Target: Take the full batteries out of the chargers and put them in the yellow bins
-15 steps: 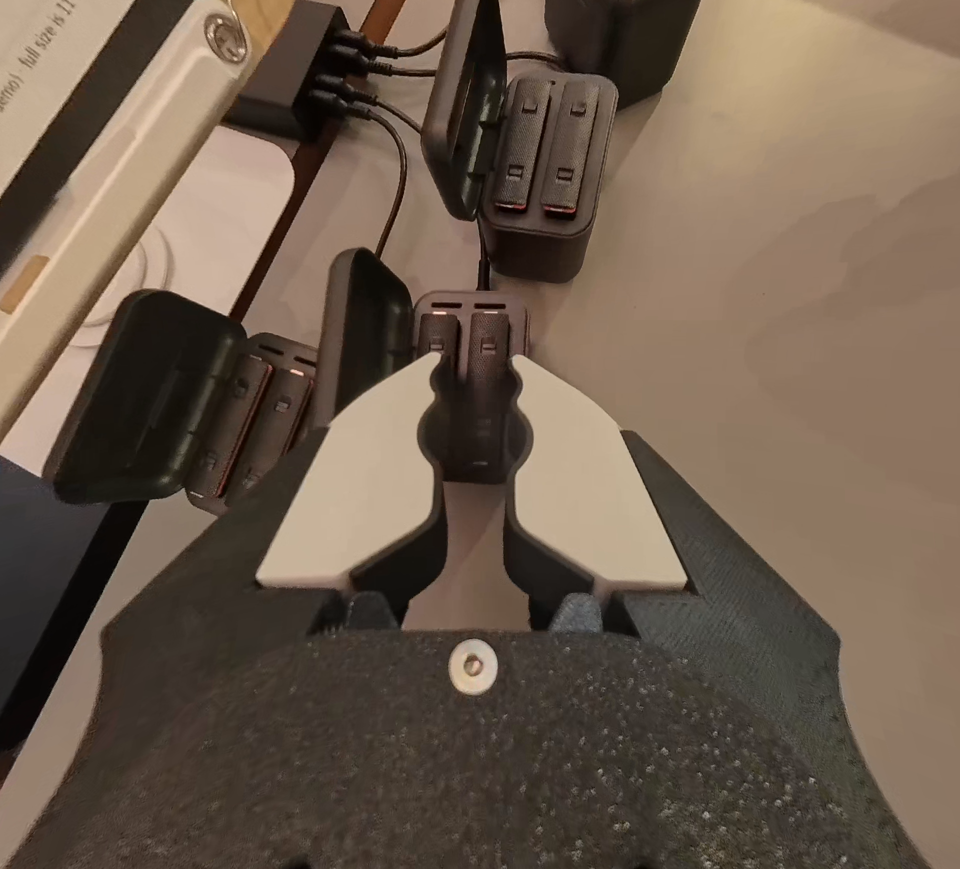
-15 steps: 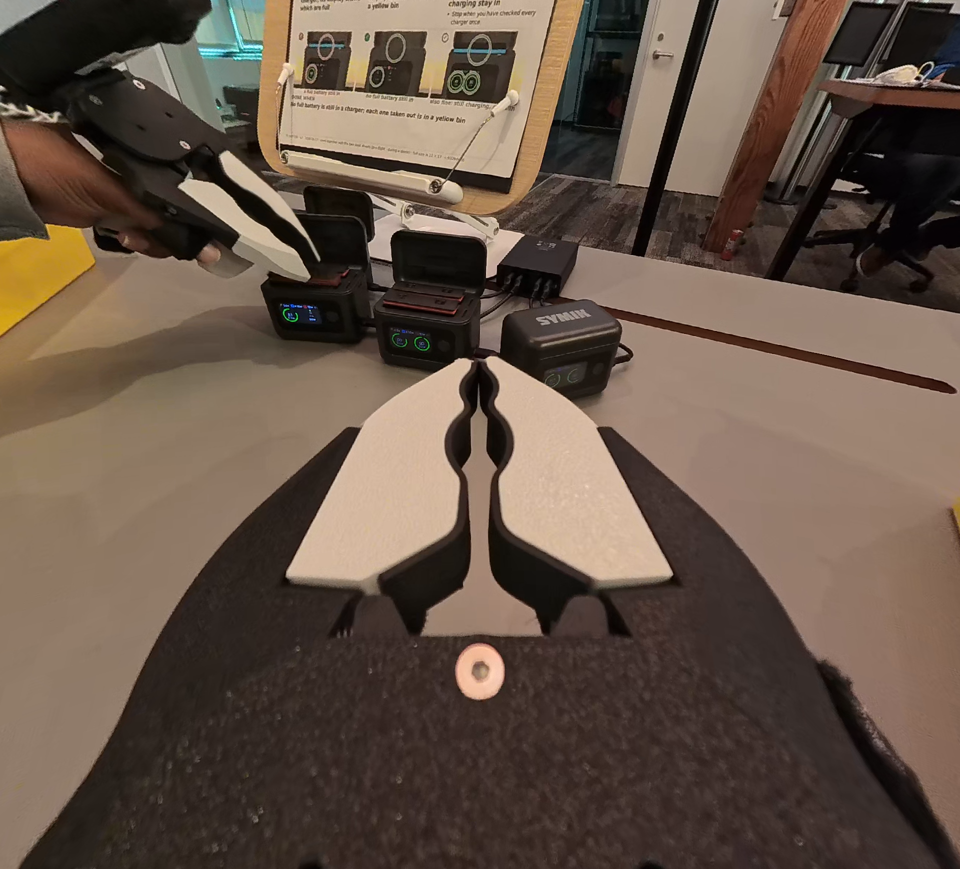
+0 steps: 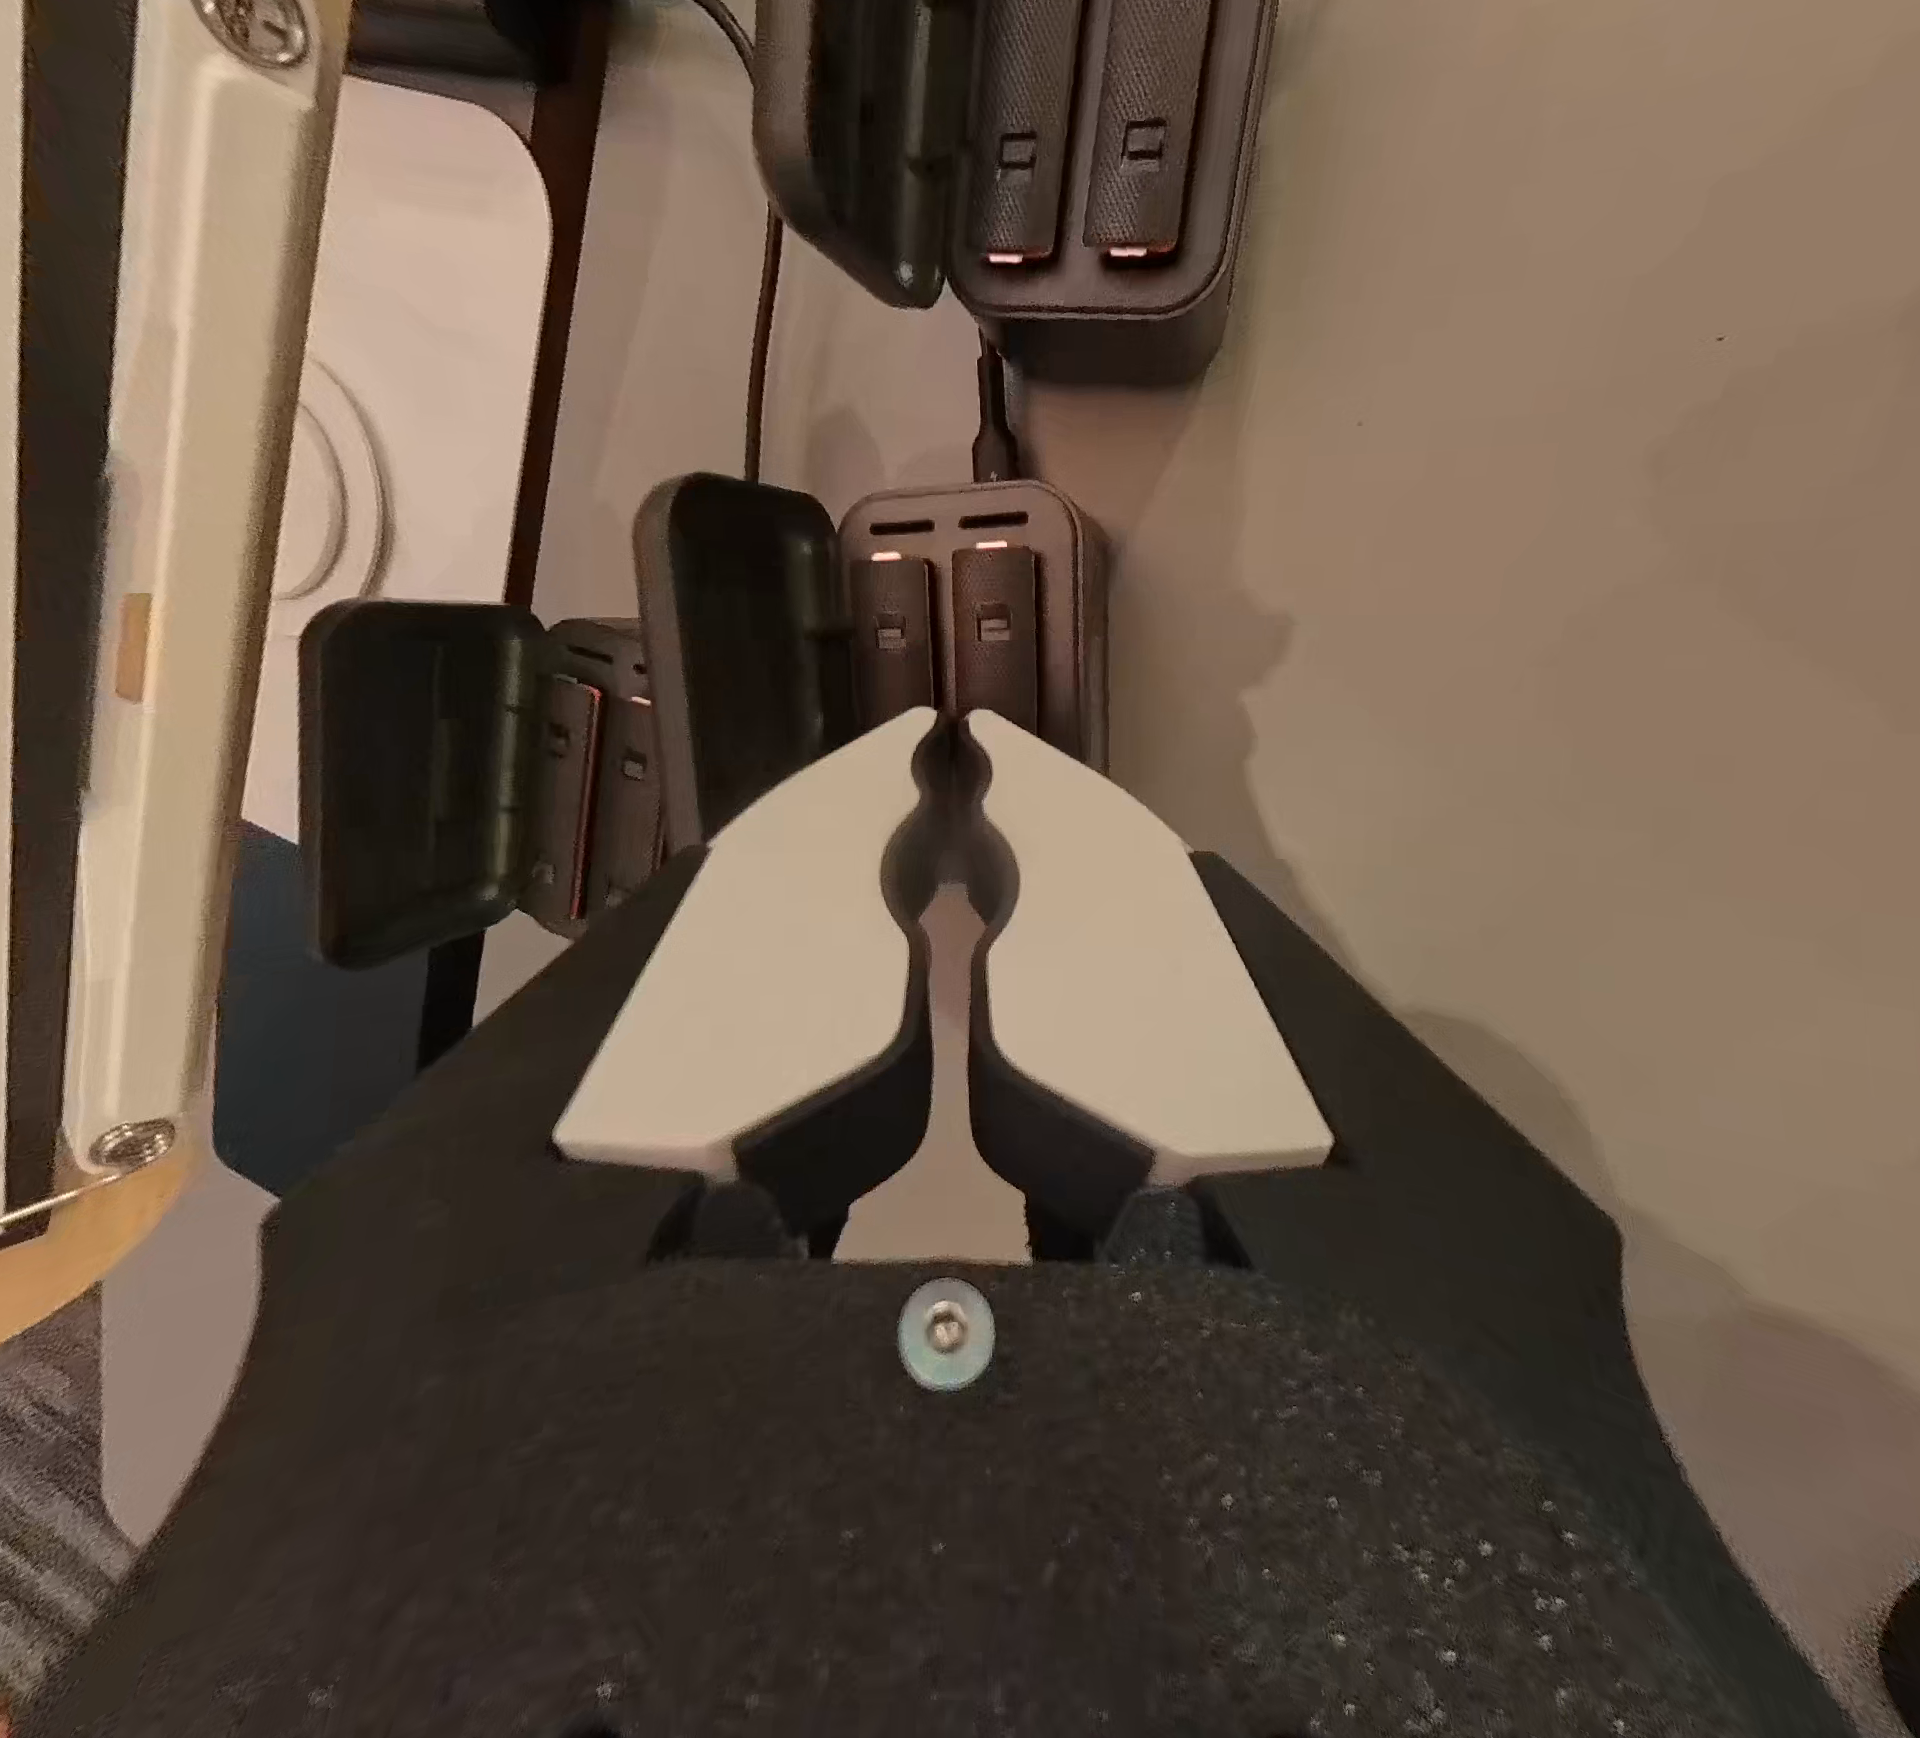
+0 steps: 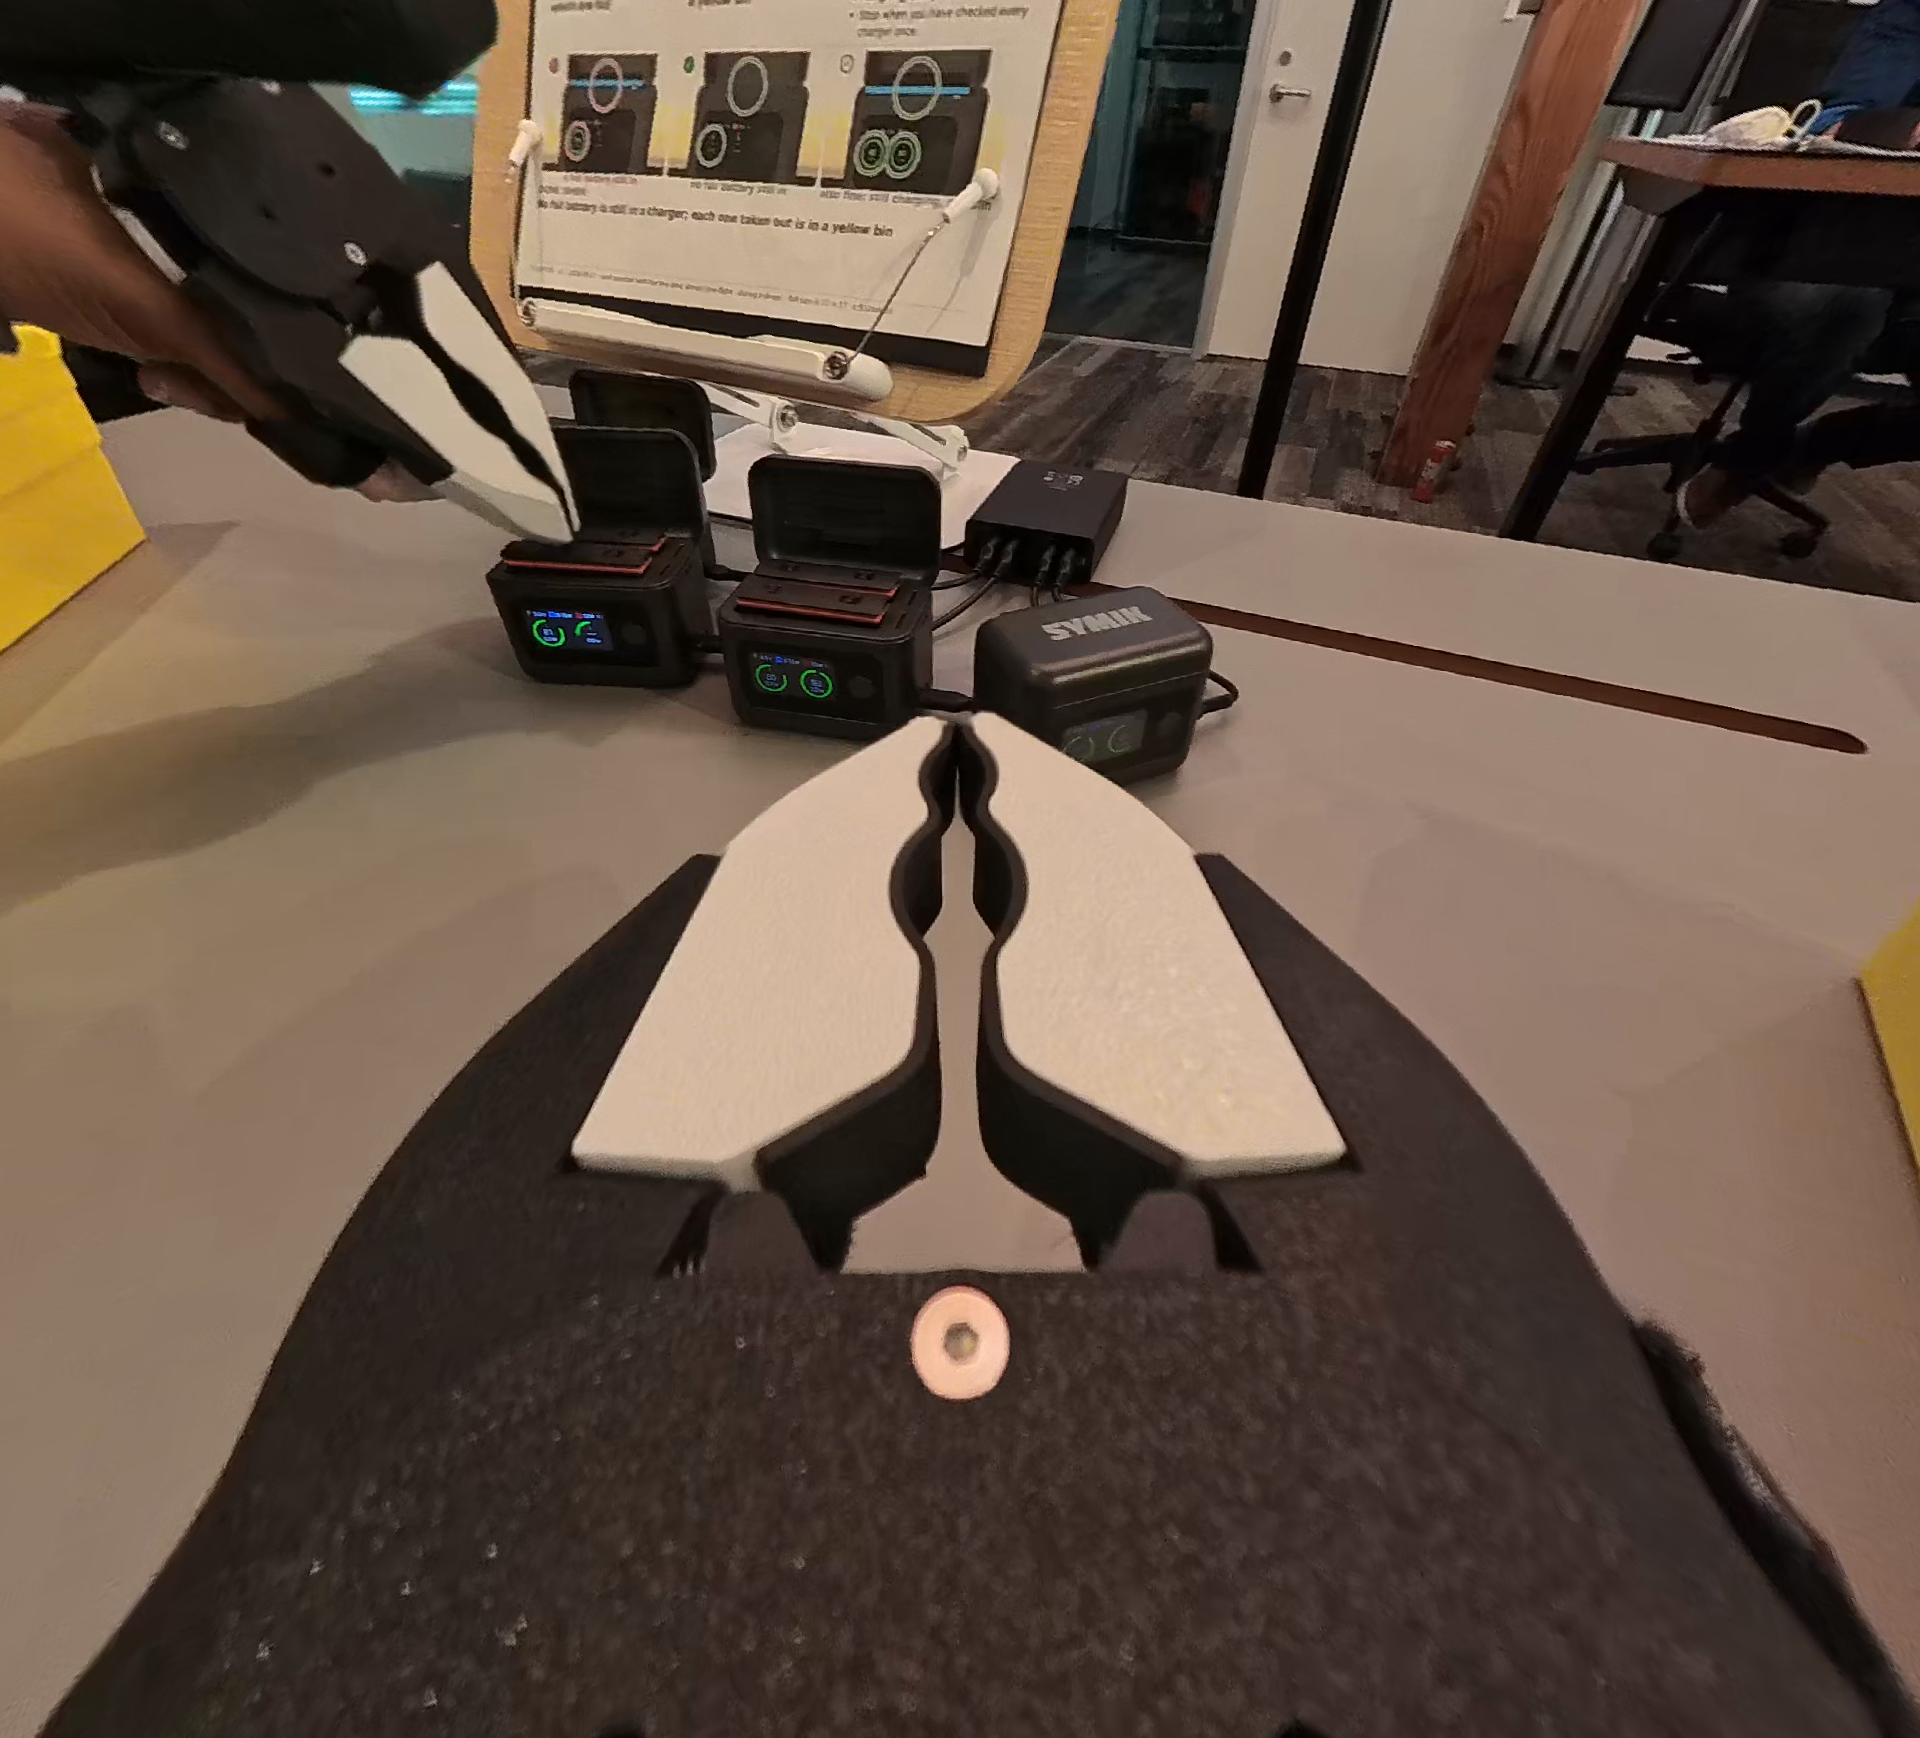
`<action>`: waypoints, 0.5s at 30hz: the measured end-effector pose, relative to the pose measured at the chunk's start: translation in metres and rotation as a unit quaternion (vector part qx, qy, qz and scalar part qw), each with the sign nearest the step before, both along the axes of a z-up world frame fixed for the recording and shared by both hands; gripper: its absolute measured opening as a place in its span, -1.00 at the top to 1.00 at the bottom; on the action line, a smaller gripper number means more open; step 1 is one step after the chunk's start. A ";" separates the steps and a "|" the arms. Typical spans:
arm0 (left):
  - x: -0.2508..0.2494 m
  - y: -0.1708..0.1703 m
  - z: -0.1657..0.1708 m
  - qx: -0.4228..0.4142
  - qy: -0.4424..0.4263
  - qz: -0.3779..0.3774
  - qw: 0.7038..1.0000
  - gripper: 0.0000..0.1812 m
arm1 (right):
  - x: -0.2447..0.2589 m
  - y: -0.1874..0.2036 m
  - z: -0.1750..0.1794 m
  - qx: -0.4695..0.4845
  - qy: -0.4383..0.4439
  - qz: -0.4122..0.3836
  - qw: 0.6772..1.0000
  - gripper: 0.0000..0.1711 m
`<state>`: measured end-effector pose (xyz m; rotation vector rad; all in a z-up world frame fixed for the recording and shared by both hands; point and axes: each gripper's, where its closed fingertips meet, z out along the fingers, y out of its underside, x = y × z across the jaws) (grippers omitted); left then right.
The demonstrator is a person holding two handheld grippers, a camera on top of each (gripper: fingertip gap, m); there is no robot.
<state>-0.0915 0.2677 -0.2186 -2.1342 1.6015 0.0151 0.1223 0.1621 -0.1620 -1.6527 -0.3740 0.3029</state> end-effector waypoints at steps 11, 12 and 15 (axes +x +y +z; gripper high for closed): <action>-0.002 0.000 -0.002 0.044 0.073 -0.015 0.996 1.00 | 0.005 0.002 -0.001 0.000 0.000 -0.019 1.000 1.00; -0.002 0.000 -0.002 0.044 0.069 -0.013 0.997 1.00 | 0.005 0.002 -0.001 -0.001 0.000 -0.018 1.000 1.00; -0.001 0.001 -0.001 0.060 0.055 -0.017 0.997 1.00 | 0.005 0.003 -0.003 -0.002 -0.003 -0.018 1.000 1.00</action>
